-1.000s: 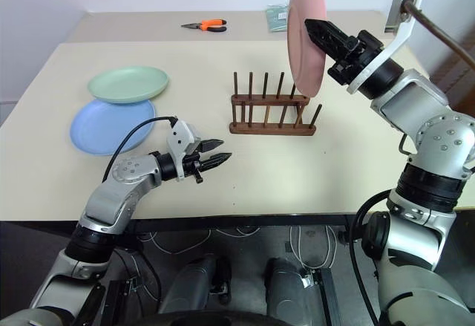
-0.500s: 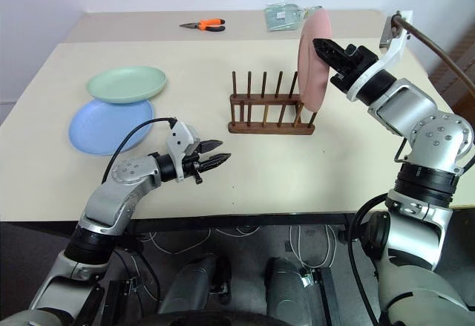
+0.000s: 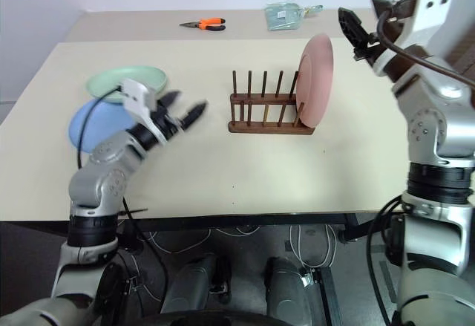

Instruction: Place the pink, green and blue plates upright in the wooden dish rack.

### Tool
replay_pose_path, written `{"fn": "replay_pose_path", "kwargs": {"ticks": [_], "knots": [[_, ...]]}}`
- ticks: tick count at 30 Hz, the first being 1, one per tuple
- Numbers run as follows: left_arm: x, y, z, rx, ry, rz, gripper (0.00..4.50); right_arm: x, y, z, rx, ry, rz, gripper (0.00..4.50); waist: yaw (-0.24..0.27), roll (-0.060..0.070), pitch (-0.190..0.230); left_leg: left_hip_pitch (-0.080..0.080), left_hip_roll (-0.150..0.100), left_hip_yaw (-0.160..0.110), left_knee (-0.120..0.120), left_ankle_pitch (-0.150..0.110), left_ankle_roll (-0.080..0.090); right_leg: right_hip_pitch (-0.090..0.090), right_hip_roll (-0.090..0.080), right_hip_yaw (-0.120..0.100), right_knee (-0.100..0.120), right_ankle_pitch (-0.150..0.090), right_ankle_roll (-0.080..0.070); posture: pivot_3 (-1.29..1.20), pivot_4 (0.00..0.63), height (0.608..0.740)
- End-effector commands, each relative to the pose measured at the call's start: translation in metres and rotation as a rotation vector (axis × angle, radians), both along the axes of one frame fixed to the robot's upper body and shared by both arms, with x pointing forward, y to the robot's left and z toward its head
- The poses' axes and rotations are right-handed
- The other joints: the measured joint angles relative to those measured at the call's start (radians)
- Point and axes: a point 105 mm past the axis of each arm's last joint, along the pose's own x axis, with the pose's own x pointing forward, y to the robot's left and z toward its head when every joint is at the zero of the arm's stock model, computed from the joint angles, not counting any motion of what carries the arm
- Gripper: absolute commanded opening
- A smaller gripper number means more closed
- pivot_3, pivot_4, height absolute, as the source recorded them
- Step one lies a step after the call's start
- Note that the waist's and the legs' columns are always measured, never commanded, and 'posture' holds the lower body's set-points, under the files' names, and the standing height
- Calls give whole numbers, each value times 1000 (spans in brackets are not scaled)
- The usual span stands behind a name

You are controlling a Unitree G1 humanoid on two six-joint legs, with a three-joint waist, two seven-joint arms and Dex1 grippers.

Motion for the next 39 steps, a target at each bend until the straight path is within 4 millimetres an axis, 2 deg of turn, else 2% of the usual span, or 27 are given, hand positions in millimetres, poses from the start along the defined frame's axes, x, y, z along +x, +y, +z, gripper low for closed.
{"fn": "replay_pose_path", "kwargs": {"ticks": [1, 3, 6, 11, 16, 18, 20, 26, 30, 33, 36, 39], "knots": [[14, 52, 10, -70, 50, 286, 4500, -27, 26, 33, -112, -171, 103, 4475, -5, 0, 0, 0, 0, 0, 0, 0, 0, 0, 0, 0, 0, 0, 0, 0, 150, 740], [21, 76, 12, -195, 106, 422, 4500, -33, 46, 31, -135, -160, 201, 4475, -6, -1, 0, 1, 0, 0, 0, 1, -1, 0, 1, 0, 0, 0, 0, 0, 150, 740], [29, 99, 5, -303, 221, 557, 4500, -46, 84, 8, -253, -115, 364, 4475, -3, -2, 1, 0, 1, 0, 0, 1, -1, 0, 0, 0, 0, 0, 0, 0, 150, 740], [42, 105, -1, -461, 356, 611, 4500, -55, 116, -22, -248, -31, 496, 4475, 8, -7, 1, 0, 0, -1, 1, 1, -1, 1, 0, -1, 0, 0, 1, 0, 150, 740], [58, 106, -19, -595, 483, 624, 4500, -57, 126, -46, -264, 22, 516, 4475, 7, -7, 1, 0, -1, -3, 1, 1, -1, 4, 0, -3, 0, 1, 2, 0, 150, 740], [63, 106, -24, -639, 511, 630, 3974, -58, 126, -50, -264, 33, 513, 4500, 2, -8, 1, 0, -1, -2, 1, 1, -1, 4, 1, -3, 0, 1, 2, 0, 150, 740], [67, 106, -24, -645, 508, 621, 3239, -58, 127, -54, -267, 41, 509, 4500, 0, -8, 1, 0, -1, -3, 1, 1, -2, 3, 1, -3, 0, 1, 2, 0, 150, 740], [71, 104, -24, -697, 495, 599, 80, -60, 126, -67, -304, 66, 481, 4500, -1, -8, 1, 1, 0, -2, 1, 2, -3, 3, 1, -3, 0, 1, 2, 0, 150, 740], [68, 103, 3, -720, 342, 537, 30, -60, 125, -66, -319, 57, 465, 4500, -1, -8, 1, 1, -1, -2, 1, 2, -3, 3, 1, -2, 0, 1, 2, 0, 150, 740], [60, 91, 25, -640, 215, 448, 30, -60, 127, -65, -339, 55, 474, 4500, -1, -8, 1, 1, -1, -2, 0, 2, -3, 3, 1, -2, 0, 1, 2, 0, 150, 740], [42, 53, 48, -453, 111, 280, 30, -65, 142, -78, -488, 66, 526, 4500, -1, -8, 1, 1, -1, -2, 0, 2, -3, 3, 1, -2, 0, 1, 2, 0, 150, 740], [22, 17, 56, -367, 98, 140, 30, -57, 159, -81, -593, -15, 474, 4500, 0, -9, 1, 1, -1, -2, 1, 2, -3, 3, 1, -2, 0, 1, 2, 0, 150, 740]]}}
